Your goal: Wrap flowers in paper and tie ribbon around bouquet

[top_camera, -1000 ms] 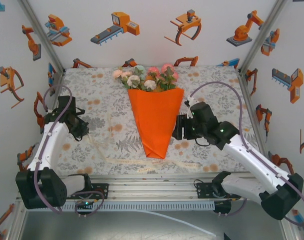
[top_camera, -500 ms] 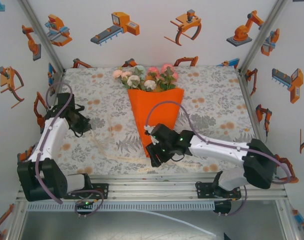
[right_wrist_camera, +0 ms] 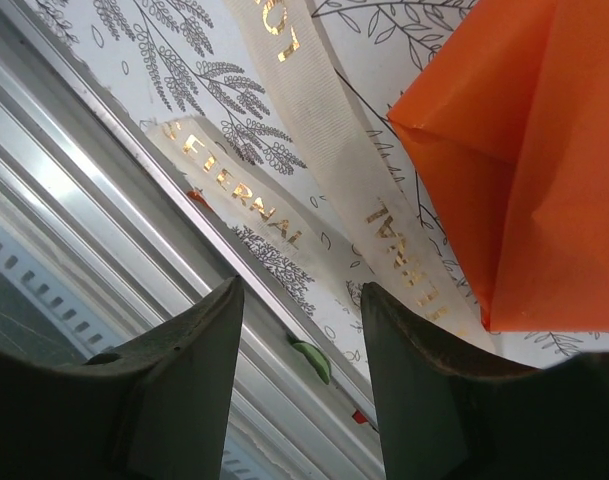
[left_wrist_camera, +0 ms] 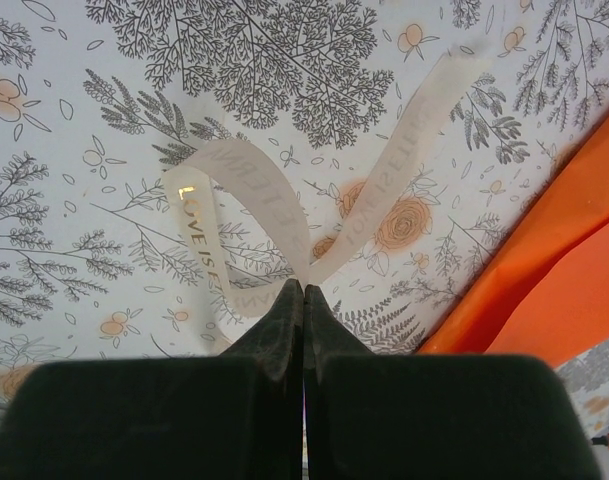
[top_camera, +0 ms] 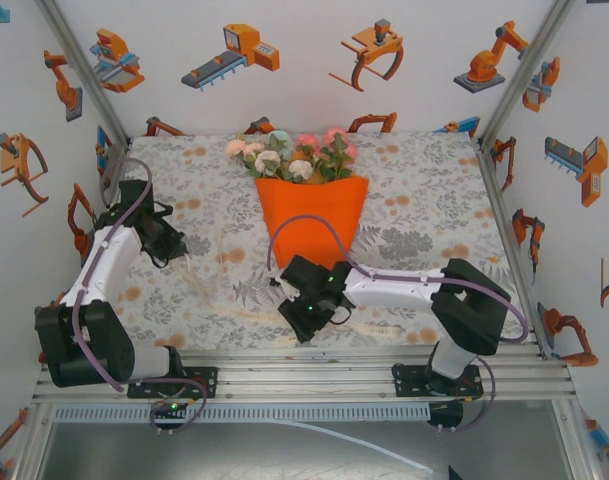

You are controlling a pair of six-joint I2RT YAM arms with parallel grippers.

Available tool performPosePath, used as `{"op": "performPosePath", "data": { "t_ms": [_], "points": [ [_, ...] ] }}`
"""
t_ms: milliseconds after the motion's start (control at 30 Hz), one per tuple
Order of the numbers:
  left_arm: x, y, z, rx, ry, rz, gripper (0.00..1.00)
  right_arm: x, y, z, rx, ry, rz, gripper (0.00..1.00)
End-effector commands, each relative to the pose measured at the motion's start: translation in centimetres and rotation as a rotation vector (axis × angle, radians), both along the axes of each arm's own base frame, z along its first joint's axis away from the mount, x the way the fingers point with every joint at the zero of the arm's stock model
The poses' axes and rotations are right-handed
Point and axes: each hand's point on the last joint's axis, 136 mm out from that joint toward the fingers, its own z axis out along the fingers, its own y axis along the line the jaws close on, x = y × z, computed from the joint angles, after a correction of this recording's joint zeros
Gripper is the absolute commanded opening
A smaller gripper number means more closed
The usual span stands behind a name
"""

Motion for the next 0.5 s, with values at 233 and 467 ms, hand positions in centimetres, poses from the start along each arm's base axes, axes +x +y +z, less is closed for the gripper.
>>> {"op": "performPosePath", "data": {
  "t_ms": [233,467],
  "points": [
    [0.8,-0.6,0.6,-0.006,-0.018,-0.029,0.0,-0.7,-0.7,-1.2,-0.046,0.017,0.043,0.37],
    [0.7,-0.5,0.5,-0.002,-0.013,-0.024,0.0,0.0,-1.4,1.2,-0.025,-0.058,0.032,0.03]
  ]
}}
